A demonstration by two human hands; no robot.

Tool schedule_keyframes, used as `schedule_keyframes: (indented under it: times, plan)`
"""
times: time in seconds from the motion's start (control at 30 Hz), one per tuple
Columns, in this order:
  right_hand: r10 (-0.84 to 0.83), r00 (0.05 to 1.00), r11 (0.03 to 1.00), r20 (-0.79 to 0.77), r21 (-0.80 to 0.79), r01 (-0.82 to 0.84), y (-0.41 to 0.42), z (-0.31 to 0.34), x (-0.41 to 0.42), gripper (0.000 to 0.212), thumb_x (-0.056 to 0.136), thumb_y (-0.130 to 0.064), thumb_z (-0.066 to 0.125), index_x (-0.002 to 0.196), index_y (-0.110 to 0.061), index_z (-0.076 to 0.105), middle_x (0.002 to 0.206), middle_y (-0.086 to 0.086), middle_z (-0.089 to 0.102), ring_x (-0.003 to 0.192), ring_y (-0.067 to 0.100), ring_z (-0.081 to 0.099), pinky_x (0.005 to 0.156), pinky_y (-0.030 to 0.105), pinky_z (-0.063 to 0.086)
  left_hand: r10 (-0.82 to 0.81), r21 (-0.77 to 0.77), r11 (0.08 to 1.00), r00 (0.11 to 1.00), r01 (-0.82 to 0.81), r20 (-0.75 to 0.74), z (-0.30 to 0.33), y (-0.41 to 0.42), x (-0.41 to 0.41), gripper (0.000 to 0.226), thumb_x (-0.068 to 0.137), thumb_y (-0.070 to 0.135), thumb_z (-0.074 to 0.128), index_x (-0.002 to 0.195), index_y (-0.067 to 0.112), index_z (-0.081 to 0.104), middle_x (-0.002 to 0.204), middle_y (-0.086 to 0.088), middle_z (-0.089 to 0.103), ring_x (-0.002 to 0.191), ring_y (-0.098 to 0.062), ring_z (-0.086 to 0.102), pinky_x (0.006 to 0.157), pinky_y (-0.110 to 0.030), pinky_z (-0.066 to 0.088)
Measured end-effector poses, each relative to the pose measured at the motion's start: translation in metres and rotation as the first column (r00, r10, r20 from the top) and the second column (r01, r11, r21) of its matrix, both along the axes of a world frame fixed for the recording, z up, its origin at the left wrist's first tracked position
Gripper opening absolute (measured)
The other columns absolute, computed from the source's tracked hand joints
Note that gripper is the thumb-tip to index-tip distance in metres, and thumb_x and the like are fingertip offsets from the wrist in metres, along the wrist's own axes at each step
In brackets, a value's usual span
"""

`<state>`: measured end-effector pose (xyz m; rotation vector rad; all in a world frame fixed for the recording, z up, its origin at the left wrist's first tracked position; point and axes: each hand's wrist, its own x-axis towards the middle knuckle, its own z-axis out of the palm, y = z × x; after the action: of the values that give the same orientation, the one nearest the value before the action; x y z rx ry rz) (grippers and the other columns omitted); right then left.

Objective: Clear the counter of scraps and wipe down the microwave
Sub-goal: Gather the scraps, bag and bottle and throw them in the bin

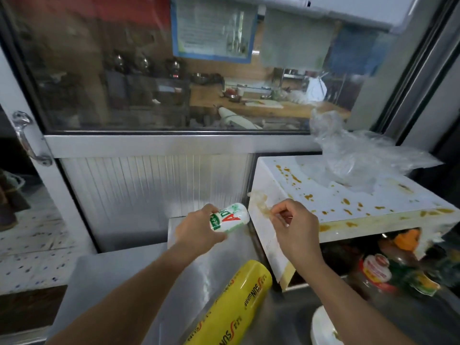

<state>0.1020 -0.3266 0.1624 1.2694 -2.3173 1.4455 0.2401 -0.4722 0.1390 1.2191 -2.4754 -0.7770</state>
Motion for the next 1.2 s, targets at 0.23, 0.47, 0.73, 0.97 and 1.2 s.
schedule_keyframes:
  times: [0.23, 0.47, 0.73, 0.97, 1.2]
  plan:
    - [-0.073, 0.997, 0.994, -0.006, -0.085, 0.072, 0.028, 0.040, -0.016, 0.019, 0.077, 0.007, 0.062, 0.074, -0.012, 0.062, 0.077, 0.002, 0.064, 0.073, 0.010, 0.058, 0.062, 0.003, 0.037, -0.030, -0.096, 0.995, 0.999, 0.026, -0.042, 0.051, 0.022, -0.022, 0.055, 0.068, 0.043, 0.076, 0.116, 0.033, 0.051, 0.109, 0.007, 0.066, 0.086, -0.012, 0.061, 0.070, -0.029, 0.052]
    - [-0.136, 0.990, 0.983, -0.022, -0.130, 0.133, 0.062, 0.072, -0.052, 0.018, 0.082, 0.001, 0.063, 0.076, -0.017, 0.061, 0.081, 0.000, 0.064, 0.075, 0.005, 0.057, 0.062, 0.005, 0.040, -0.058, -0.136, 0.990, 0.996, 0.048, -0.071, 0.078, 0.048, -0.056, 0.054, 0.069, 0.043, 0.075, 0.117, 0.033, 0.051, 0.106, 0.006, 0.065, 0.077, -0.010, 0.055, 0.061, -0.024, 0.045]
    - [-0.174, 0.983, 0.963, -0.051, -0.219, 0.159, 0.084, 0.116, -0.123, 0.016, 0.082, 0.000, 0.063, 0.076, -0.014, 0.060, 0.081, 0.001, 0.064, 0.074, 0.009, 0.058, 0.062, 0.007, 0.042, -0.056, -0.154, 0.987, 0.992, 0.039, -0.110, 0.096, 0.074, -0.116, 0.058, 0.068, 0.048, 0.077, 0.117, 0.036, 0.048, 0.108, 0.008, 0.064, 0.082, -0.010, 0.062, 0.070, -0.031, 0.056]
    - [-0.120, 0.989, 0.947, -0.092, -0.309, 0.086, 0.075, 0.168, -0.204, 0.019, 0.079, 0.003, 0.064, 0.074, -0.015, 0.060, 0.079, 0.001, 0.063, 0.071, 0.011, 0.057, 0.063, 0.007, 0.042, 0.028, -0.147, 0.988, 0.987, -0.051, -0.156, 0.117, 0.082, -0.169, 0.059, 0.065, 0.049, 0.078, 0.115, 0.036, 0.049, 0.107, 0.006, 0.065, 0.085, -0.013, 0.062, 0.075, -0.033, 0.056]
    - [-0.079, 0.994, 0.953, -0.079, -0.297, 0.052, 0.047, 0.194, -0.264, 0.016, 0.078, 0.001, 0.067, 0.073, -0.012, 0.059, 0.081, 0.002, 0.062, 0.075, 0.014, 0.055, 0.070, 0.020, 0.043, 0.102, -0.181, 0.975, 0.982, -0.131, -0.158, 0.127, 0.080, -0.196, 0.057, 0.067, 0.044, 0.079, 0.116, 0.033, 0.051, 0.095, 0.010, 0.062, 0.077, -0.007, 0.061, 0.062, -0.023, 0.052]
